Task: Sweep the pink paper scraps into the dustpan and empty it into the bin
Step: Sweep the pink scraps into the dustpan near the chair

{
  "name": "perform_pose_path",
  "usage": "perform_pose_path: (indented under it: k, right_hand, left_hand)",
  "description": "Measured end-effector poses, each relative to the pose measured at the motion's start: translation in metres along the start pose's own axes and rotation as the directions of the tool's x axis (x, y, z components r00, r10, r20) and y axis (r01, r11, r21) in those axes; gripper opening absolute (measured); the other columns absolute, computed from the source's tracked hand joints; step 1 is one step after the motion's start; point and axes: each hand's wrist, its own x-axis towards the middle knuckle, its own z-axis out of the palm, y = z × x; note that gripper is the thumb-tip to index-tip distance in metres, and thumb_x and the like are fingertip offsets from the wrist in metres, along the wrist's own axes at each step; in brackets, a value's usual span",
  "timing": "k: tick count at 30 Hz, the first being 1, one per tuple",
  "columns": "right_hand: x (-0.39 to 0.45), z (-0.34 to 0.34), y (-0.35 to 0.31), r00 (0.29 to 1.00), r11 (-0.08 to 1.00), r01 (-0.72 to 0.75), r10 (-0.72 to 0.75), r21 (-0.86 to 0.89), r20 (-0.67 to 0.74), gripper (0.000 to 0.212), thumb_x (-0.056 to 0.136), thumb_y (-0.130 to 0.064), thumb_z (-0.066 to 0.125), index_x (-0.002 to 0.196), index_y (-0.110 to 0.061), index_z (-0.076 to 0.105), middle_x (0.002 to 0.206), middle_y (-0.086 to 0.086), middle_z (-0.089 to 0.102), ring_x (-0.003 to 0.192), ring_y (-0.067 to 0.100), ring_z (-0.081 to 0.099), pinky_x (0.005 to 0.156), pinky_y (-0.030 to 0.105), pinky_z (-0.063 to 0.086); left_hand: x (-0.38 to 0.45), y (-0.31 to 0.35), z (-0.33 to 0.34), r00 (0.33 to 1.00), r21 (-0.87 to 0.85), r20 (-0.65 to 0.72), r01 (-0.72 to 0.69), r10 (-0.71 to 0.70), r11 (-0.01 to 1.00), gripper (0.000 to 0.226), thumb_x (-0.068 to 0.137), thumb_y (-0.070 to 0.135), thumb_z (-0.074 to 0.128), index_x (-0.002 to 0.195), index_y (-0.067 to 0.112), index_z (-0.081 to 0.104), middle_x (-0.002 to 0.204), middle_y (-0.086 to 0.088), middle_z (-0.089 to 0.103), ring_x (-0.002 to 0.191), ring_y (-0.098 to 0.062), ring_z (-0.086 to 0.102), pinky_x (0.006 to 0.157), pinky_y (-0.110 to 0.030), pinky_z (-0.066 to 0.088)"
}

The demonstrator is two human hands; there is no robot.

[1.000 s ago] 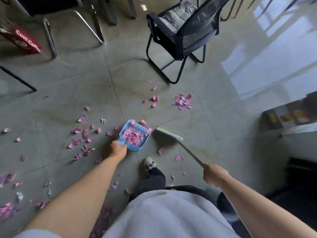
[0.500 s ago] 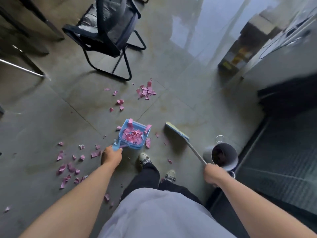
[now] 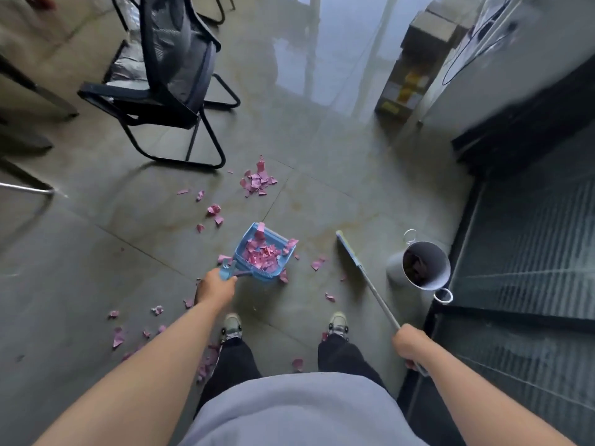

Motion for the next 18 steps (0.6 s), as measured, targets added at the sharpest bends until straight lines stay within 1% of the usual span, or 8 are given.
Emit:
perform_pose_path:
  k: [2, 5, 6, 8, 10, 11, 16, 18]
  right_hand:
    - [-0.008, 0.016, -0.015, 0.999, 0.993, -0.046, 0.046, 0.113, 0.004, 0.037, 0.091, -0.005, 0.034, 0.122, 0.001, 0.052, 0.073, 0.016, 0.060, 0.047, 0.023, 0.058, 0.038, 0.022, 0.041]
    - [-0.022, 0.054, -0.048, 0.991, 0.970, -0.136, 0.132, 0.200, 0.032, 0.033, 0.092, -0.002, 0.034, 0.117, 0.007, 0.054, 0.046, 0.014, 0.059, 0.035, 0.020, 0.051, 0.040, 0.018, 0.036]
    - [-0.031, 0.065, -0.063, 0.986, 0.956, -0.164, 0.156, 0.244, 0.052, 0.031, 0.093, -0.002, 0.034, 0.114, 0.008, 0.055, 0.044, 0.012, 0.057, 0.036, 0.019, 0.050, 0.044, 0.019, 0.037]
    - [-0.047, 0.083, -0.086, 0.988, 0.942, -0.152, 0.140, 0.301, 0.059, 0.020, 0.097, -0.003, 0.035, 0.099, 0.003, 0.054, 0.060, 0.009, 0.051, 0.049, 0.018, 0.047, 0.050, 0.020, 0.040]
    - [-0.062, 0.097, -0.104, 0.990, 0.939, -0.138, 0.120, 0.315, 0.075, 0.028, 0.098, -0.004, 0.035, 0.072, -0.006, 0.045, 0.069, 0.007, 0.047, 0.058, 0.018, 0.047, 0.056, 0.023, 0.044]
    - [-0.069, 0.107, -0.113, 0.987, 0.932, -0.151, 0.124, 0.330, 0.102, 0.033, 0.098, -0.004, 0.036, 0.065, -0.009, 0.039, 0.071, 0.007, 0.048, 0.059, 0.019, 0.049, 0.056, 0.024, 0.044]
    - [-0.100, 0.126, -0.145, 0.983, 0.896, -0.172, 0.129, 0.410, 0.131, 0.030, 0.093, -0.002, 0.041, 0.063, -0.005, 0.045, 0.057, 0.008, 0.051, 0.049, 0.019, 0.048, 0.039, 0.019, 0.031]
    - [-0.102, 0.125, -0.155, 0.988, 0.881, -0.135, 0.082, 0.453, 0.134, 0.028, 0.092, -0.001, 0.040, 0.064, -0.003, 0.043, 0.043, 0.009, 0.053, 0.036, 0.018, 0.049, 0.034, 0.015, 0.030]
  left_hand:
    - [0.017, -0.019, -0.015, 0.998, 0.046, 0.034, -0.052, 0.051, 0.998, 0.023, 0.091, 0.022, 0.059, 0.109, 0.009, 0.066, 0.109, -0.020, 0.068, 0.099, -0.036, 0.061, 0.080, -0.034, 0.045]
    - [0.049, -0.048, -0.045, 0.988, 0.135, 0.105, -0.129, 0.116, 0.982, 0.024, 0.090, 0.024, 0.057, 0.111, 0.014, 0.064, 0.112, -0.018, 0.067, 0.103, -0.037, 0.061, 0.084, -0.036, 0.047]
    - [0.058, -0.057, -0.054, 0.983, 0.164, 0.124, -0.153, 0.134, 0.975, 0.024, 0.090, 0.024, 0.057, 0.111, 0.014, 0.064, 0.113, -0.017, 0.067, 0.104, -0.038, 0.060, 0.086, -0.037, 0.047]
    - [0.070, -0.070, -0.071, 0.974, 0.210, 0.161, -0.190, 0.158, 0.959, 0.025, 0.090, 0.024, 0.056, 0.112, 0.015, 0.064, 0.114, -0.017, 0.067, 0.105, -0.038, 0.060, 0.084, -0.036, 0.047]
    - [0.077, -0.079, -0.083, 0.968, 0.219, 0.179, -0.212, 0.174, 0.952, 0.022, 0.090, 0.023, 0.056, 0.109, 0.015, 0.064, 0.111, -0.016, 0.067, 0.103, -0.037, 0.061, 0.080, -0.034, 0.046]
    - [0.081, -0.085, -0.090, 0.964, 0.233, 0.192, -0.224, 0.181, 0.946, 0.020, 0.090, 0.023, 0.056, 0.107, 0.015, 0.064, 0.109, -0.016, 0.068, 0.101, -0.036, 0.061, 0.078, -0.034, 0.045]
    - [0.092, -0.092, -0.109, 0.948, 0.275, 0.218, -0.289, 0.233, 0.917, 0.016, 0.090, 0.021, 0.056, 0.102, 0.016, 0.066, 0.104, -0.016, 0.068, 0.096, -0.034, 0.061, 0.074, -0.032, 0.042]
    - [0.095, -0.089, -0.112, 0.942, 0.308, 0.221, -0.312, 0.251, 0.899, 0.018, 0.090, 0.020, 0.056, 0.104, 0.014, 0.066, 0.106, -0.017, 0.068, 0.099, -0.035, 0.060, 0.074, -0.032, 0.041]
